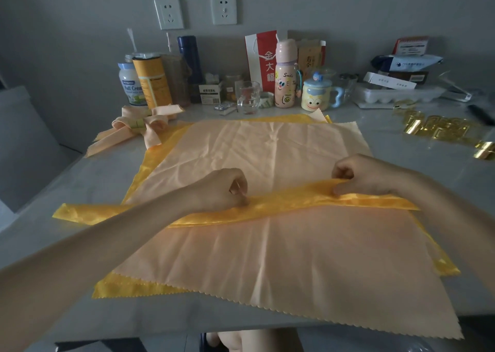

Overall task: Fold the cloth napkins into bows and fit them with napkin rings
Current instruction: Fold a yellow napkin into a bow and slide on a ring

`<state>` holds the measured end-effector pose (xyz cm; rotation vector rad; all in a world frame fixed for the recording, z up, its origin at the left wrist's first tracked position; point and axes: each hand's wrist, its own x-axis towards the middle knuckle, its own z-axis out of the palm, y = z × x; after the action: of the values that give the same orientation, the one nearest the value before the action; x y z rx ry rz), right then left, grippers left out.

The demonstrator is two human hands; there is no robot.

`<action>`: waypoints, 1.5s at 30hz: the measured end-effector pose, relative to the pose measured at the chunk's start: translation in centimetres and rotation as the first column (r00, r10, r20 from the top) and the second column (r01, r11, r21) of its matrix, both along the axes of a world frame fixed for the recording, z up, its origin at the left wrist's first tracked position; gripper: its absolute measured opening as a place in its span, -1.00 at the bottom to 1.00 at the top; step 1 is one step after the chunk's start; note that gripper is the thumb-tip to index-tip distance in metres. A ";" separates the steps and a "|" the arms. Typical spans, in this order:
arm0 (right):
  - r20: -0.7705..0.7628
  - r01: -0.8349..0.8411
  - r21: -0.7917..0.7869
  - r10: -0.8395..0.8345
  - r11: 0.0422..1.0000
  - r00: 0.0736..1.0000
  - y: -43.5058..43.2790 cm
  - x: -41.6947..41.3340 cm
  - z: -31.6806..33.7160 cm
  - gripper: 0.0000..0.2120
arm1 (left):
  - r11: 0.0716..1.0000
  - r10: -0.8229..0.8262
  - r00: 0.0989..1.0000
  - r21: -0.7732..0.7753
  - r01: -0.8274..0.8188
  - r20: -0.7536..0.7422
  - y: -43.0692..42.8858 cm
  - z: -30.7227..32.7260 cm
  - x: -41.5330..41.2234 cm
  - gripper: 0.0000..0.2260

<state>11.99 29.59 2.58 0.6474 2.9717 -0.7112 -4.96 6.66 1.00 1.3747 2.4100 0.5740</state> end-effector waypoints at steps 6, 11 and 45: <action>-0.124 0.151 0.223 -0.125 0.963 0.984 4.1 -2.0 -0.5 -0.90 | 0.999 0.028 0.999 0.038 -0.029 0.017 5.9 0.6 0.2 -0.83; -0.167 0.272 0.193 -0.242 0.943 0.956 7.4 -2.8 -0.6 -0.92 | 0.994 0.074 0.997 0.079 -0.075 0.015 9.7 0.1 -0.8 -0.81; -0.356 0.091 0.011 -0.081 0.996 0.931 -4.6 -3.3 -1.6 -0.84 | 0.998 0.056 0.937 -0.048 -0.043 0.346 10.9 0.3 -0.4 -0.65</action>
<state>8.73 25.03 0.93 0.7252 3.3023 -0.8825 -5.38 17.54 1.34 1.0924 2.1620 0.7121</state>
